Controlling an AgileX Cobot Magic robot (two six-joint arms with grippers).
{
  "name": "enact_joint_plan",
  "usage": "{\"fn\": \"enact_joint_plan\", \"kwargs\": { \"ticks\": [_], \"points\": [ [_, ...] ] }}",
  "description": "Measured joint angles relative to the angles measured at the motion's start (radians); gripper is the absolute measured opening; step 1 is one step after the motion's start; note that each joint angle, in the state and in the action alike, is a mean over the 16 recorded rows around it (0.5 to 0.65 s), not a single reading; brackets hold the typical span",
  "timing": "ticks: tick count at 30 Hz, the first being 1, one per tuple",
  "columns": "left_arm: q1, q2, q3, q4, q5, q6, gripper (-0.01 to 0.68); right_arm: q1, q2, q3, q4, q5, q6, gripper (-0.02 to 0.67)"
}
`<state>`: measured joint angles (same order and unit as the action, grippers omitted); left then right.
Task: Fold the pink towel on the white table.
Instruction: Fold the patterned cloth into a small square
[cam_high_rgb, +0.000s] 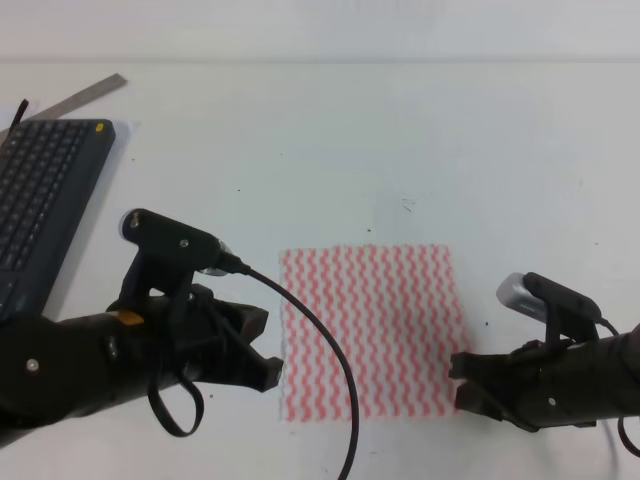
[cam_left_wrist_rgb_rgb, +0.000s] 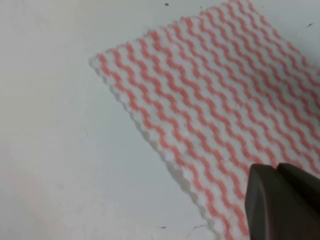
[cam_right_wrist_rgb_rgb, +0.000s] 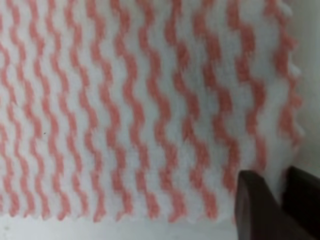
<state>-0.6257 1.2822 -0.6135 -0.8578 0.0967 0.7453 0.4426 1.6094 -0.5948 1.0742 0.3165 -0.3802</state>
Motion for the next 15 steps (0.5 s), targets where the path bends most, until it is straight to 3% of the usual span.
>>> {"fn": "enact_joint_plan", "kwargs": {
  "ticks": [9,15],
  "points": [
    [0.000,-0.002,0.000,0.000,0.004,0.044,0.000,0.000,0.003,-0.006,0.000,-0.001,0.000,0.012],
    [0.000,-0.004,0.000,0.000,0.018,0.128,0.000,0.000,0.008,-0.026,0.000,0.007,0.000,-0.010]
  ]
}}
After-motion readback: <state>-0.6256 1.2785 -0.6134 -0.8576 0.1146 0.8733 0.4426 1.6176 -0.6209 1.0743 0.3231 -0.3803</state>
